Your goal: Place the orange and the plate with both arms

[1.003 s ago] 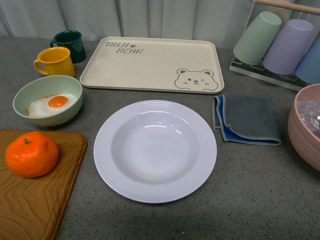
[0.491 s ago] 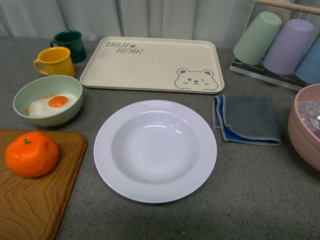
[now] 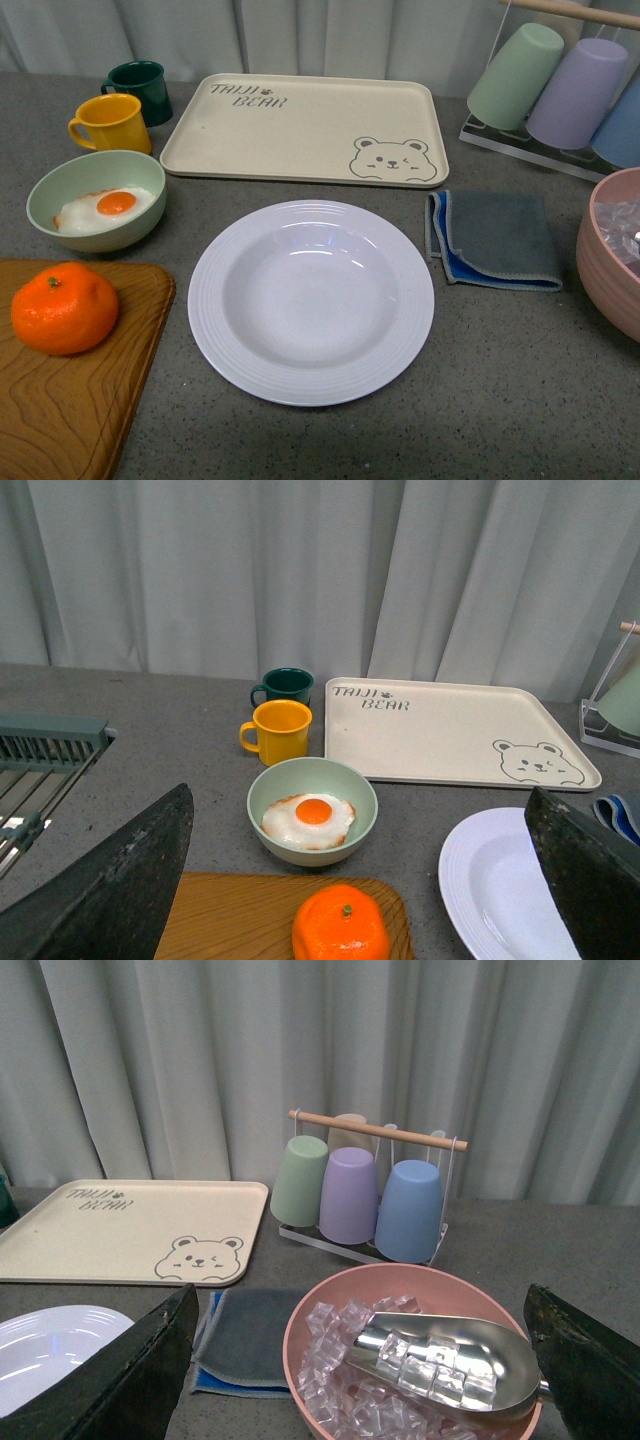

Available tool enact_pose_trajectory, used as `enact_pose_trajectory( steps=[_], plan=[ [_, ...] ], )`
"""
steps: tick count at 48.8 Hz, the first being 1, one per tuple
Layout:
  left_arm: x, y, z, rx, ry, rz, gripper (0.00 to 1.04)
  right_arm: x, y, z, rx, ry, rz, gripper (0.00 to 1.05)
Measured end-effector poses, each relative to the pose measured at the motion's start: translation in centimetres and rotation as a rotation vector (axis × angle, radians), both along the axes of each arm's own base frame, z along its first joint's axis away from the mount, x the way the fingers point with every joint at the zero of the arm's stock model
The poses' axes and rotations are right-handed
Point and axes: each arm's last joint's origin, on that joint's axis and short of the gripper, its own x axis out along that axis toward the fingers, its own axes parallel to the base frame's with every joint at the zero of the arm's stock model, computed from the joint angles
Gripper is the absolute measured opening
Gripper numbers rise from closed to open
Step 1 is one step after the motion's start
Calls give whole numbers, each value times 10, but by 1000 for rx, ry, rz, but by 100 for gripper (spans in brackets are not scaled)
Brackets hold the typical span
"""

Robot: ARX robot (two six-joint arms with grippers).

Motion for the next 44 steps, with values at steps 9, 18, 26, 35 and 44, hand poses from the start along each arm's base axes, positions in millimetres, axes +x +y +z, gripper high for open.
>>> enact_pose_trajectory(
  steps=[9, 18, 26, 35, 44],
  plan=[
    [0, 0, 0, 0, 0, 0, 98, 0, 0, 0, 0, 0, 0, 95],
    [0, 0, 0, 0, 0, 0, 98, 0, 0, 0, 0, 0, 0, 95],
    [0, 0, 0, 0, 0, 0, 98, 0, 0, 0, 0, 0, 0, 95],
    [3, 0, -6, -7, 170, 141, 98, 0, 0, 0, 0, 0, 0, 95],
    [29, -10, -10, -15, 333, 96, 98, 0, 0, 0, 0, 0, 0, 95]
  ],
)
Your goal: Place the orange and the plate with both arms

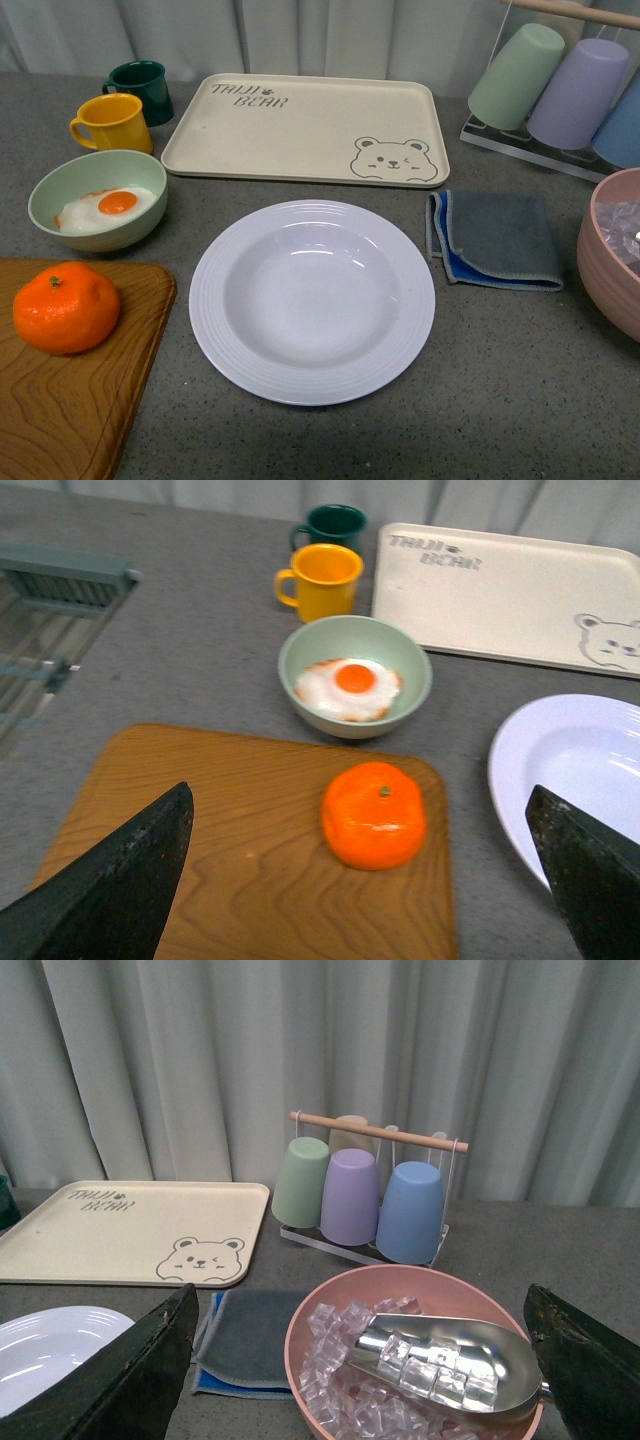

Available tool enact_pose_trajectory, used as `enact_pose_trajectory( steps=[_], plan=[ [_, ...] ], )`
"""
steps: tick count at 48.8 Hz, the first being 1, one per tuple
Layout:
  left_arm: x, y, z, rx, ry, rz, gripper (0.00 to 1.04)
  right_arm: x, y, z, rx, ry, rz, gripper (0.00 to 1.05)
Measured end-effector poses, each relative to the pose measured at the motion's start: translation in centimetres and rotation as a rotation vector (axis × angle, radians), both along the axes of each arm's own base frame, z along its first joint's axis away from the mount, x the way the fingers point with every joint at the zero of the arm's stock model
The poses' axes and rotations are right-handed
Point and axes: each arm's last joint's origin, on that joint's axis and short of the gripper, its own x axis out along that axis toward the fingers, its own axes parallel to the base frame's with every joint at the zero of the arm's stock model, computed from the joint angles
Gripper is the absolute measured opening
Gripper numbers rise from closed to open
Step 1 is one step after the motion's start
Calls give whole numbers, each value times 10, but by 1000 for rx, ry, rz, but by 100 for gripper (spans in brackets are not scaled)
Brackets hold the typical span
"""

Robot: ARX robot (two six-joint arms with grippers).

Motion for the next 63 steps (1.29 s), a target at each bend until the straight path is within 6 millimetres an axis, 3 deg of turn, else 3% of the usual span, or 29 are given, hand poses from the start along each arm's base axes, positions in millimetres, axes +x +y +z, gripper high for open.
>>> enact_pose_trajectory(
  steps=[7, 13, 26, 45, 63],
  plan=[
    [33, -13, -4, -51, 99, -66, 98, 0, 0, 0, 0, 0, 0, 95],
    [68, -24, -18, -99, 283, -144, 98, 0, 0, 0, 0, 0, 0, 95],
    [110, -32, -42, -65, 448, -129, 98, 0, 0, 0, 0, 0, 0, 95],
    [140, -24, -65, -50, 526, -51, 98, 0, 0, 0, 0, 0, 0, 95],
    [147, -15, -81, -89, 603, -30, 98, 0, 0, 0, 0, 0, 0, 95]
  ],
)
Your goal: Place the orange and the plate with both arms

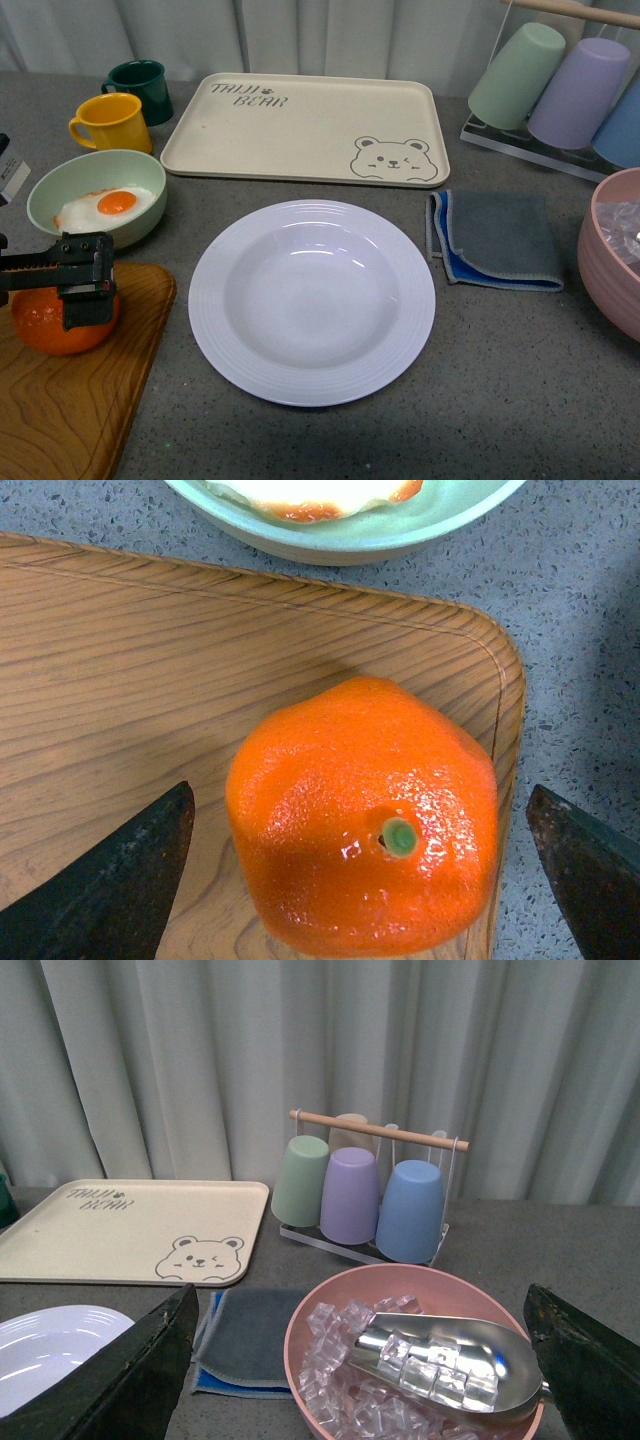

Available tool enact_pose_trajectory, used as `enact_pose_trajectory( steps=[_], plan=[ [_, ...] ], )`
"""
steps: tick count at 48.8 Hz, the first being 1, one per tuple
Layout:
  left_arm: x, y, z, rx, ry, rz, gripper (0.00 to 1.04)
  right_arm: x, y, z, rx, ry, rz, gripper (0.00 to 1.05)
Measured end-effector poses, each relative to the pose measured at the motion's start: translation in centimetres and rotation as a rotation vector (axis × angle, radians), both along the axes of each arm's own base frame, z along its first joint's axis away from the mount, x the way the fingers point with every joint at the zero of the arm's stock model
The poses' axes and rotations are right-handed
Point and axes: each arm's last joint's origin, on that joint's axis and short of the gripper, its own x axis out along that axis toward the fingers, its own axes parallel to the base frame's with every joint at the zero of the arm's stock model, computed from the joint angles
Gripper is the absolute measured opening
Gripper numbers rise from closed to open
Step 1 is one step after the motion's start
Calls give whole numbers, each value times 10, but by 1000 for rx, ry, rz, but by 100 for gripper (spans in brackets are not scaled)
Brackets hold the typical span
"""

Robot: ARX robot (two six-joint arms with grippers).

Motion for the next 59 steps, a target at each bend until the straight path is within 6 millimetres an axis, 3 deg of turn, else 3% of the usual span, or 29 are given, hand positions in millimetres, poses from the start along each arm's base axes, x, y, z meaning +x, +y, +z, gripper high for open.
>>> enact_pose_trajectory(
  steps=[3, 12, 19, 26, 37, 44, 52, 59],
  plan=[
    [0, 0, -1, -1, 4, 7, 97, 0, 0, 0, 0, 0, 0, 95],
    [-1, 2, 0, 12, 18, 31, 67, 0, 0, 0, 0, 0, 0, 95],
    [-1, -2, 8, 34, -13, 28, 56, 0, 0, 0, 0, 0, 0, 95],
    [-3, -34, 32, 19, -106, -46, 54, 0, 0, 0, 0, 0, 0, 95],
    [2, -97, 48, -23, -175, -193, 53, 0, 0, 0, 0, 0, 0, 95],
    [7, -126, 35, -48, -145, -231, 53, 0, 0, 0, 0, 0, 0, 95],
    [14, -141, 16, -62, -78, -240, 53, 0, 0, 0, 0, 0, 0, 95],
    [21, -149, 10, -63, -70, -244, 53, 0, 0, 0, 0, 0, 0, 95]
  ],
)
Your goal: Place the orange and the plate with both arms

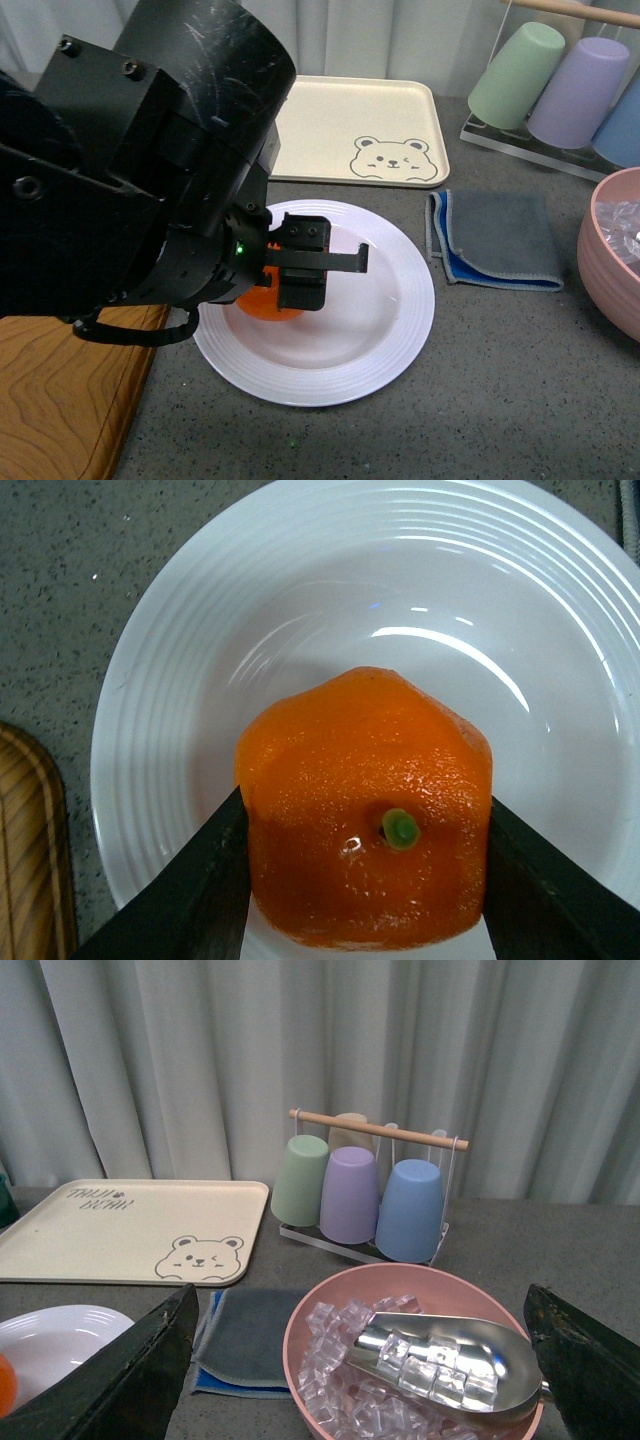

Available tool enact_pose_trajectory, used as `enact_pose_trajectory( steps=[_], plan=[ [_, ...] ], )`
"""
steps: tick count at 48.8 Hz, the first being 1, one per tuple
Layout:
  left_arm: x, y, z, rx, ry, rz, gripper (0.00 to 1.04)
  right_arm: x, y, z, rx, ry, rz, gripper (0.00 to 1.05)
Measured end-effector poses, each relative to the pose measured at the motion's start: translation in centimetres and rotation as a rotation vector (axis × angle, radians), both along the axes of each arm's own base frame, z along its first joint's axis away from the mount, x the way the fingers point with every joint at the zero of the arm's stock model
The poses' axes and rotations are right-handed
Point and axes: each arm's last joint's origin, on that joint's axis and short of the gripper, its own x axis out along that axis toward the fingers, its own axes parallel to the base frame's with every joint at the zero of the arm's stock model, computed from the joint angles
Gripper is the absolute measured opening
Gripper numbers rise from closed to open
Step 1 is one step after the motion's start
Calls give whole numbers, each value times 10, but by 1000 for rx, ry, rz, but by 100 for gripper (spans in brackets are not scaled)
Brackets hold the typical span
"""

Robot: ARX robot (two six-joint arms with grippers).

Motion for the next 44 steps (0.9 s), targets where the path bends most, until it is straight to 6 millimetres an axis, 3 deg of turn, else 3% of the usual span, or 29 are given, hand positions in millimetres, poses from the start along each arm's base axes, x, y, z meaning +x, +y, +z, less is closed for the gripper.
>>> enact_pose_trajectory(
  steps=[26, 30, 40, 44],
  plan=[
    [17, -15, -15, 2, 65, -11, 53, 0, 0, 0, 0, 0, 0, 95],
    [16, -15, -15, -1, 70, -9, 62, 0, 0, 0, 0, 0, 0, 95],
    [12, -12, -2, -27, 37, 10, 98, 0, 0, 0, 0, 0, 0, 95],
    [8, -7, 12, -33, -21, 29, 97, 0, 0, 0, 0, 0, 0, 95]
  ],
)
